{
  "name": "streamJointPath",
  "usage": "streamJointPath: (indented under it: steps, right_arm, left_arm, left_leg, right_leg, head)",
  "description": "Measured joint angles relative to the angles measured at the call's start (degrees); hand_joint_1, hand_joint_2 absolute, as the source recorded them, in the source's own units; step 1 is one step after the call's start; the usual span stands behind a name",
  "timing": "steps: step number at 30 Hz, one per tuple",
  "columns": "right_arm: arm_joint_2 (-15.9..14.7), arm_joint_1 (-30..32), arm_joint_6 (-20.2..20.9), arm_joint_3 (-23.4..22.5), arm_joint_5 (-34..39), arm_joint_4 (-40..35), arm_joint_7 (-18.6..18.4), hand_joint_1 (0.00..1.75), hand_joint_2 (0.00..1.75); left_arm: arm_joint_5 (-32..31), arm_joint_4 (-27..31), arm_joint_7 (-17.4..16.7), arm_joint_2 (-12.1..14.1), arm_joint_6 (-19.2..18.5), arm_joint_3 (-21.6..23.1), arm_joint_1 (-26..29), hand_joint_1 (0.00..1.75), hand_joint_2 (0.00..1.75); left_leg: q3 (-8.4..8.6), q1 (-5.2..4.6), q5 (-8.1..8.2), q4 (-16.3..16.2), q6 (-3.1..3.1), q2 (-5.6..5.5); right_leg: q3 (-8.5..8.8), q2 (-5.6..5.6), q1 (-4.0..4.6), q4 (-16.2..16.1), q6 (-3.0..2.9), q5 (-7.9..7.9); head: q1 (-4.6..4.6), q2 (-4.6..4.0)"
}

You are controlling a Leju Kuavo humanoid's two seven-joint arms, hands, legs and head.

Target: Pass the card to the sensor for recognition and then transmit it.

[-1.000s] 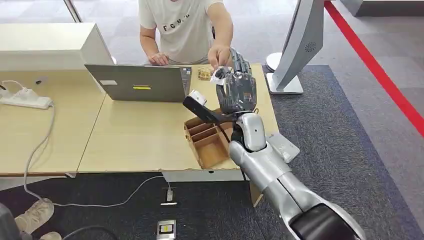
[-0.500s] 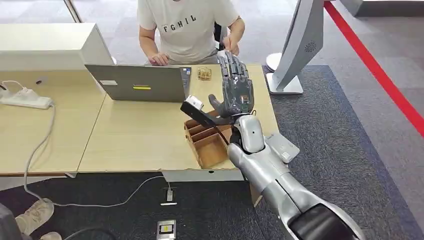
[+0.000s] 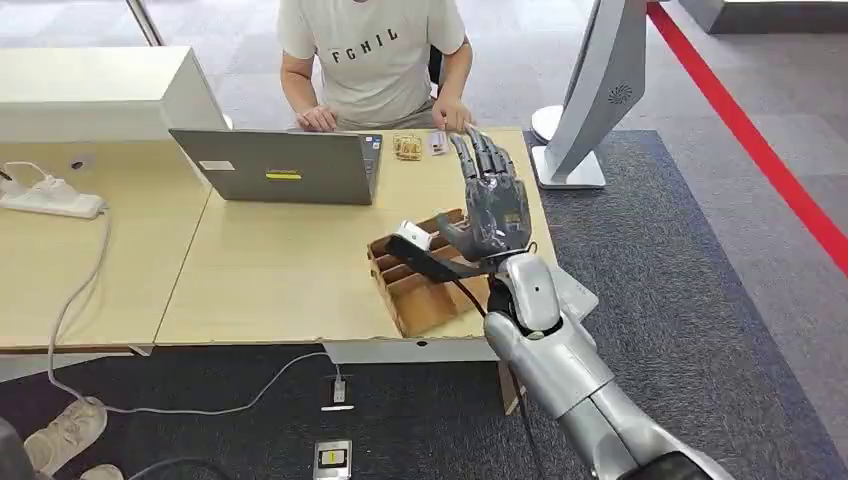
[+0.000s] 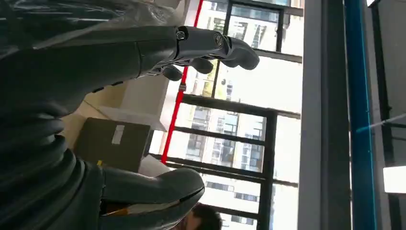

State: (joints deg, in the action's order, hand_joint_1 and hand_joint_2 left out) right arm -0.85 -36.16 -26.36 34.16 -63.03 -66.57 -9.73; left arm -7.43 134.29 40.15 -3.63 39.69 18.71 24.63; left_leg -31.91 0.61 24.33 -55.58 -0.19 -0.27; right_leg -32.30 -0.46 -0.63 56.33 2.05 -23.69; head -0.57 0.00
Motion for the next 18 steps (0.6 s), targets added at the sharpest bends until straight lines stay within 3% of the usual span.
streamJointPath:
  steps: [11,18]
  right_arm:
    - [-3.2,3.4,1.2,0.0,1.7,-6.7,2.3,0.0,1.75]
    - [-3.7,4.6,2.4,0.0,-4.6,-7.3,2.9,0.0,1.75]
  left_arm:
    - [-2.4,0.5,0.0,-1.2,0.0,0.0,0.1,0.0,1.75]
    - [-3.1,0.5,0.0,-1.5,0.0,0.0,0.2,0.0,1.75]
  left_leg:
    - [-0.01,0.0,0.0,0.0,0.0,0.0]
    - [-0.04,0.0,0.0,0.0,0.0,0.0]
  right_leg:
    - [0.01,0.0,0.0,0.0,0.0,0.0]
    - [0.01,0.0,0.0,0.0,0.0,0.0]
  head:
    - [-0.02,0.0]
    - [0.0,0.0]
